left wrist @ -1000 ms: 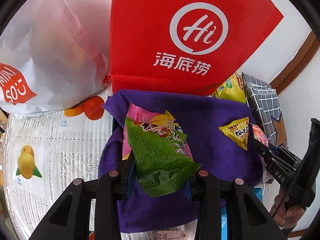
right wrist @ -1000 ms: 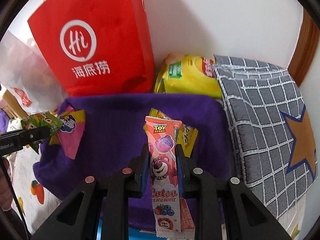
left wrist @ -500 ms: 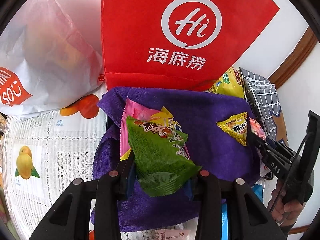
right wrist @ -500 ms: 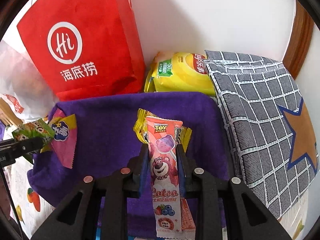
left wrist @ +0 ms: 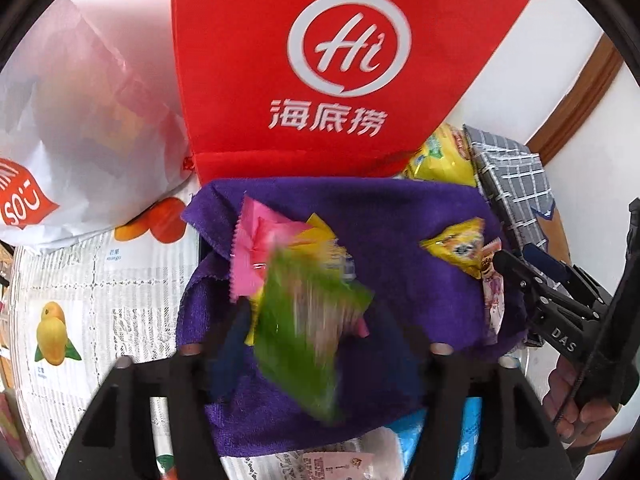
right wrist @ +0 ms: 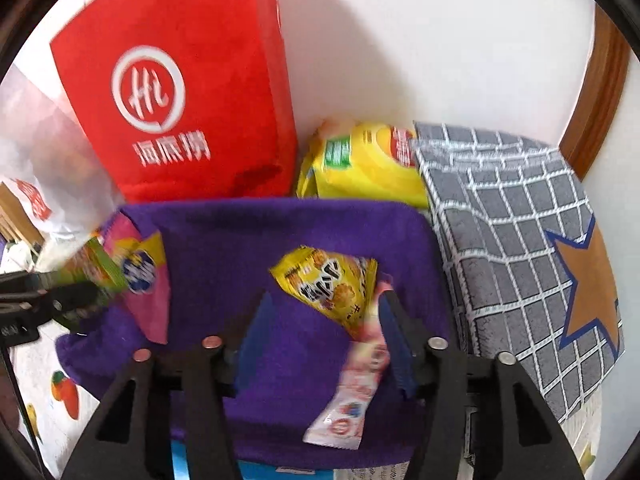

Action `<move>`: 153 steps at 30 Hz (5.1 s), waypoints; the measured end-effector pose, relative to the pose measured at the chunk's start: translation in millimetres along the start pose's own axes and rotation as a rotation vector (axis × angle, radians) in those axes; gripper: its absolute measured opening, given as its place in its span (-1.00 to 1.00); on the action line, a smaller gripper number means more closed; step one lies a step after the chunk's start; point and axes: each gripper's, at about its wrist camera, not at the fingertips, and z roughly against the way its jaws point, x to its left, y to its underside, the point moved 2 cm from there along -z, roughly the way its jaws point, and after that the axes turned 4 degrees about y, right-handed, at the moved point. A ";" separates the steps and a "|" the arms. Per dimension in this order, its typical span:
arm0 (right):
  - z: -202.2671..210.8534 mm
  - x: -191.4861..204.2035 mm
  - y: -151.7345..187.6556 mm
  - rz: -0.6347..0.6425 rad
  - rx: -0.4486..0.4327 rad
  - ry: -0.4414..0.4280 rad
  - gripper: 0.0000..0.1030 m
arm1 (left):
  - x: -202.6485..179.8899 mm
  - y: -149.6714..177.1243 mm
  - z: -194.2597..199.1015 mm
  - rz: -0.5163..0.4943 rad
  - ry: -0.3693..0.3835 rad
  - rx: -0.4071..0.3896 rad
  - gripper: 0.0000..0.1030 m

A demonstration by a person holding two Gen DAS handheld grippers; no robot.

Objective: Organize snacks
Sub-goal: 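Open both tools to drop the stick and green bag onto the towel, then withdraw both open tools back toward the remaining snack pile, then grasp the blue chip-cookie packet with the right tool, then lift the blue packet with the right tool while the left tool grasps the pink wrapped bag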

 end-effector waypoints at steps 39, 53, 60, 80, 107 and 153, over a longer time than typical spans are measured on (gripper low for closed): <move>149.8 -3.8 120.0 -0.093 0.004 0.076 0.49 | -31.5 116.7 128.9 -0.017 -0.073 -0.155 0.54; 193.0 -4.7 157.9 -0.062 -0.088 0.095 0.49 | -36.1 163.9 144.1 0.008 -0.067 -0.154 0.58; 196.2 -7.1 176.3 -0.078 -0.101 0.024 0.49 | -41.7 182.6 138.8 -0.005 -0.085 -0.151 0.58; 105.9 1.2 220.7 -0.058 0.041 -0.022 0.39 | 9.8 221.1 90.7 0.061 -0.123 -0.061 0.60; 65.7 17.2 217.7 0.096 0.066 -0.045 0.04 | 21.7 224.5 86.0 0.076 -0.072 -0.052 0.60; 125.5 -39.8 270.6 -0.092 0.014 -0.078 -0.05 | -71.0 268.9 56.7 -0.152 -0.008 0.030 0.00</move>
